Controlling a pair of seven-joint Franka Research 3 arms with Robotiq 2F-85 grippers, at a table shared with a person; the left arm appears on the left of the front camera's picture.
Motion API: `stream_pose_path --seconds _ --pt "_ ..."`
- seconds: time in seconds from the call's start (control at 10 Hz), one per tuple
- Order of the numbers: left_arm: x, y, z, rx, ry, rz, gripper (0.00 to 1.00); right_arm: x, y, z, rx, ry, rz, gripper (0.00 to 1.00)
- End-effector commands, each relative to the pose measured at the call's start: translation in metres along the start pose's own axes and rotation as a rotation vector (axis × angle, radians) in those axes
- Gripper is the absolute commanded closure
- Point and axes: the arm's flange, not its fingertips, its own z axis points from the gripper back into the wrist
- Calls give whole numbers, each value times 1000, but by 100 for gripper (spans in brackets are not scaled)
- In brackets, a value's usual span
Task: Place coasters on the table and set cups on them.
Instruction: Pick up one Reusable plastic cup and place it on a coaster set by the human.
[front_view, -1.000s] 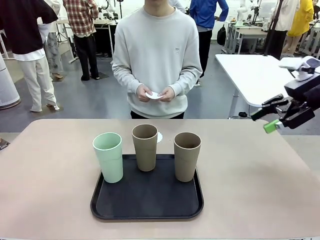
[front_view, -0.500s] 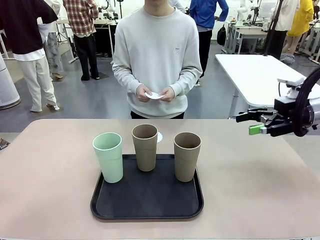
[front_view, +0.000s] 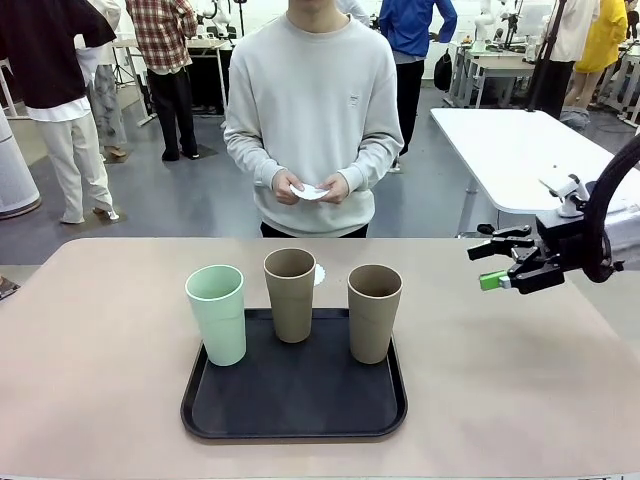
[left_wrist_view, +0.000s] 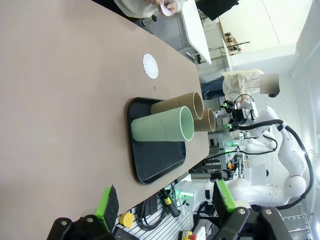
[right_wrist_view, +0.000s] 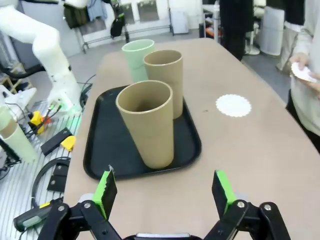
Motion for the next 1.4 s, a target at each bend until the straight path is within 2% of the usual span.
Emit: stream_pose_path --seconds 0.0,0.4,0.6,0.8,0.9,1.3 --pt "-1 1 1 -15 -4 -13 0 2 -2 6 -22 -21 3 0" --pt "-1 1 1 -15 -4 -13 0 0 -2 4 -11 -2 0 0" --pt "-1 1 1 -15 -4 -13 0 -24 -11 -23 -13 -69 120 0" --pt "-1 1 1 -15 -4 -13 0 -35 -13 -43 10 -121 165 0" --pt "-1 1 1 -15 -4 -13 0 -42 -21 -50 -63 -140 203 0" --pt "-1 1 1 -15 -4 -13 0 -54 -30 -88 -10 -129 103 0"
